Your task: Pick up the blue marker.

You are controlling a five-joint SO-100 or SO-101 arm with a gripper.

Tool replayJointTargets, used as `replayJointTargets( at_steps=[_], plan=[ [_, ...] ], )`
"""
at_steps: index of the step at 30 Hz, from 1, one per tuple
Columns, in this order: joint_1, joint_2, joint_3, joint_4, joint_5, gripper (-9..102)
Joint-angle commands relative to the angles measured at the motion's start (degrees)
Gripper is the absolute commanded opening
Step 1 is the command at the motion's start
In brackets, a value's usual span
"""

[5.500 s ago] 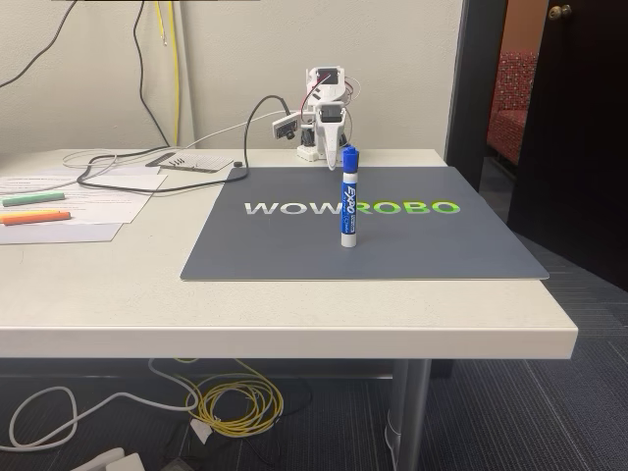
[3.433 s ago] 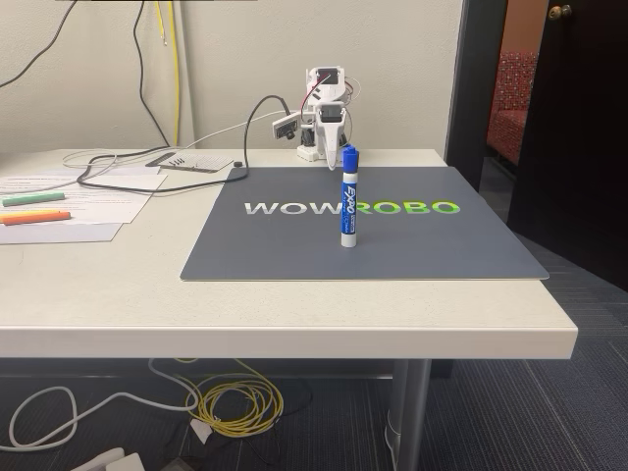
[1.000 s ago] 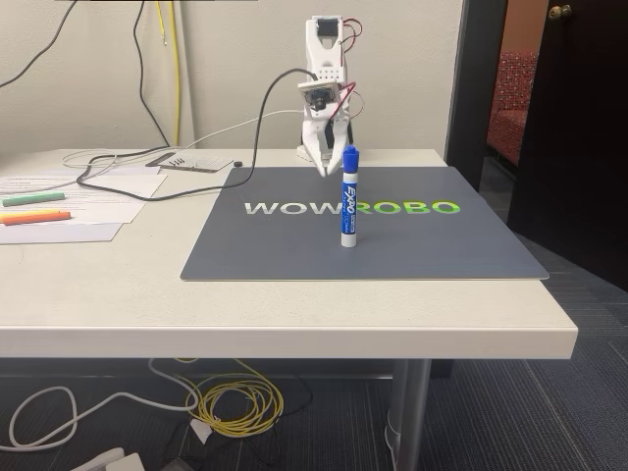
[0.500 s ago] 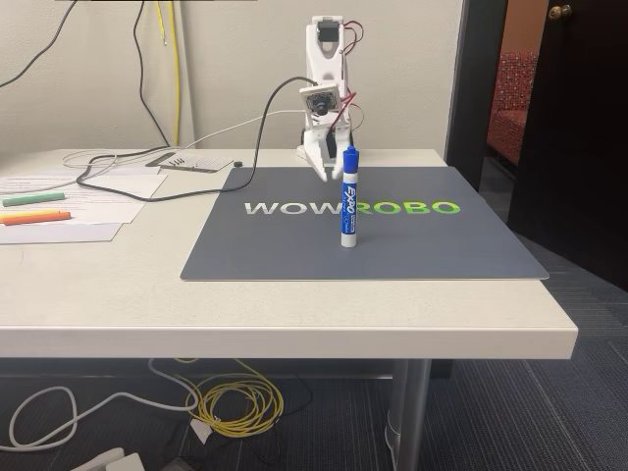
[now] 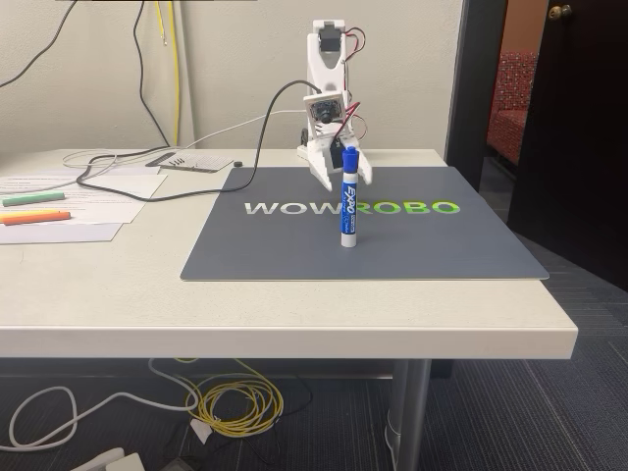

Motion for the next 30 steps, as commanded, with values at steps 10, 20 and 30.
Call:
replayJointTargets(
  at_steps=[10, 20, 30],
  plan=[
    [-0.79, -6.15, -12.92, 3.43, -0.09, 27],
    [0.00, -8.79, -18.02, 3.87, -1.58, 30],
    [2.81, -8.96, -20.74, 4.48, -2.81, 33]
  ],
)
